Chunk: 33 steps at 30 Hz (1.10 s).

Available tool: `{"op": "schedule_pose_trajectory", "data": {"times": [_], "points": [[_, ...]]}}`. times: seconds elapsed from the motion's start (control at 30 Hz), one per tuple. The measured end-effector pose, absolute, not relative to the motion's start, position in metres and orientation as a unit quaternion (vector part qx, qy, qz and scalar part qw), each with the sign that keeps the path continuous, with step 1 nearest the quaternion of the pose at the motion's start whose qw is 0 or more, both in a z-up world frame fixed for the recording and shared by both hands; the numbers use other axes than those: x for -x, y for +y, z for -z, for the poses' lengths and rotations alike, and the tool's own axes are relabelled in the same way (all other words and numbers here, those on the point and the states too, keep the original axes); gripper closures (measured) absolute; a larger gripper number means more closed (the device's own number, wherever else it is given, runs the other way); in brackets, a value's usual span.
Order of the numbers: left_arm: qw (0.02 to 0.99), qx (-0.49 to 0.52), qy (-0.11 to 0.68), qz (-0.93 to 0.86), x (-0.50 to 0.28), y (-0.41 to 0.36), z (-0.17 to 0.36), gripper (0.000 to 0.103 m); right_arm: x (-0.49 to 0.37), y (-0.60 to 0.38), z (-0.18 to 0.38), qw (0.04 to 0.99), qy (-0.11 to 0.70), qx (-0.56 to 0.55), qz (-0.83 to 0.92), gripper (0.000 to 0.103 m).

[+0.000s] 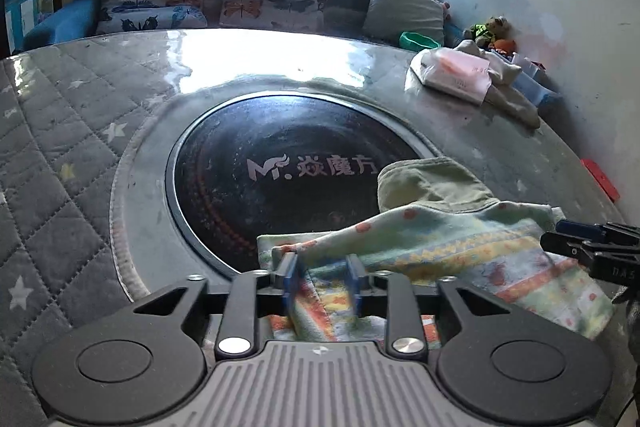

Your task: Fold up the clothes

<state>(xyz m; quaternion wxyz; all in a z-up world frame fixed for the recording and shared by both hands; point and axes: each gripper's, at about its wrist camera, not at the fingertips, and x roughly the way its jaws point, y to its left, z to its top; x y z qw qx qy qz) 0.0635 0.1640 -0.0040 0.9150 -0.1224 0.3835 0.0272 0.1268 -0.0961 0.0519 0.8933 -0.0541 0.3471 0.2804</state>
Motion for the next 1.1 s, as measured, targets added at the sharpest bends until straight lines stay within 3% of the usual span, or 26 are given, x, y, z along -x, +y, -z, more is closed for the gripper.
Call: {"op": "schedule_pose_trajectory", "data": {"times": [0.03,0.13,0.27,0.47,0.67,0.77,1.1], "points": [[0.917,0.118,0.381,-0.028,-0.062,0.162,0.002,0.051,-0.124,-0.097,-0.054,0.894,0.344,0.054,-0.282,0.043],[0.92,0.114,0.375,-0.024,-0.058,0.155,-0.004,0.048,-0.117,-0.097,-0.058,0.895,0.337,0.057,-0.287,0.033],[0.922,0.11,0.37,-0.02,-0.052,0.146,-0.011,0.034,-0.11,-0.096,-0.058,0.893,0.334,0.062,-0.294,0.02],[0.922,0.106,0.372,-0.021,-0.041,0.134,-0.015,0.014,-0.098,-0.094,-0.057,0.89,0.335,0.063,-0.302,0.013],[0.92,0.105,0.376,-0.025,-0.027,0.124,-0.016,0.005,-0.084,-0.086,-0.053,0.884,0.336,0.079,-0.315,0.0],[0.918,0.106,0.381,-0.027,-0.021,0.121,-0.016,0.0,-0.081,-0.085,-0.048,0.881,0.345,0.074,-0.316,0.0],[0.9,0.123,0.417,-0.037,-0.016,0.118,-0.001,0.0,-0.079,-0.079,-0.037,0.879,0.357,0.078,-0.306,0.0]]}}
